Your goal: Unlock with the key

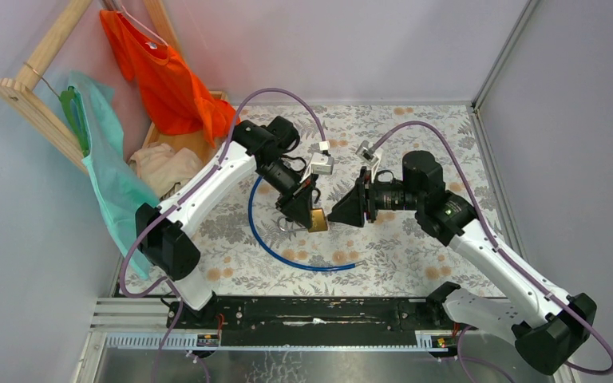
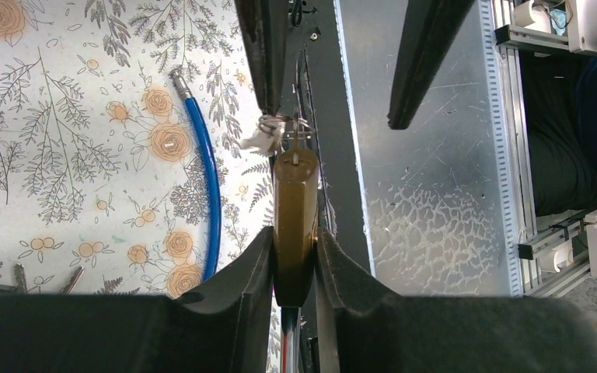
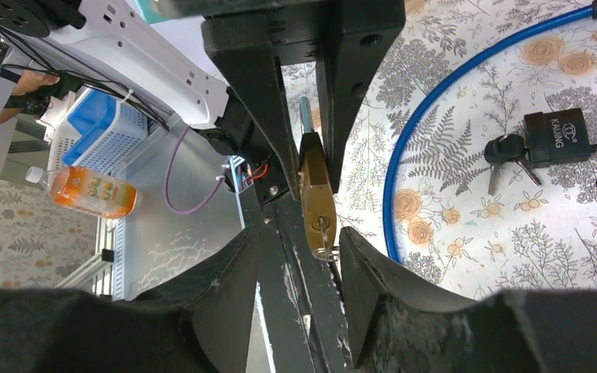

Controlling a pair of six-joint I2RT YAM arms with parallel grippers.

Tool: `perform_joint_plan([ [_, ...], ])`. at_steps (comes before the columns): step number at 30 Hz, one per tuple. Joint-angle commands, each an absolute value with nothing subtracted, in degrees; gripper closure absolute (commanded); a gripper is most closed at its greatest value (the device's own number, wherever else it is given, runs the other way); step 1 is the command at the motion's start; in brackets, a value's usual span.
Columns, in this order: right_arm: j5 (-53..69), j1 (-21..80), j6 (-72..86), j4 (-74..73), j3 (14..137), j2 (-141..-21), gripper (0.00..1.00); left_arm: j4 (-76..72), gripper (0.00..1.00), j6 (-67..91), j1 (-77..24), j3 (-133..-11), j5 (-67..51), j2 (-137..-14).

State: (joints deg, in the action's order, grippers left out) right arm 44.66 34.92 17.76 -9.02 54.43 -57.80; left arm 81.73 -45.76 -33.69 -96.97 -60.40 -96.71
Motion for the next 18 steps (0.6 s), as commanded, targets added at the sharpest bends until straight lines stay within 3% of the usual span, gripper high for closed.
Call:
perform_joint_plan([
  [1,44.8,34.7,16.1,-8.7,56.2,-58.4,0.52,83.1,1.00,-45.4,-33.4,-100.3,-63.0,-95.3],
  [9,46.5,34.8,17.3,-7.4,56.0,-59.7,0.68,83.1,1.00,-45.1,-33.4,-100.9,-62.9,-95.1],
  [12,47.0,34.7,18.5,-6.5,55.5,-60.0,0.88,83.1,1.00,-45.0,-33.4,-102.1,-62.0,-95.3],
  [15,47.1,34.7,20.1,-6.5,55.3,-60.4,0.99,83.1,1.00,-44.4,-33.1,-104.1,-60.5,-96.0],
  [18,47.1,34.7,24.6,-3.7,54.5,-60.6,1.00,81.3,1.00,-42.3,-33.0,-105.4,-57.6,-96.0],
])
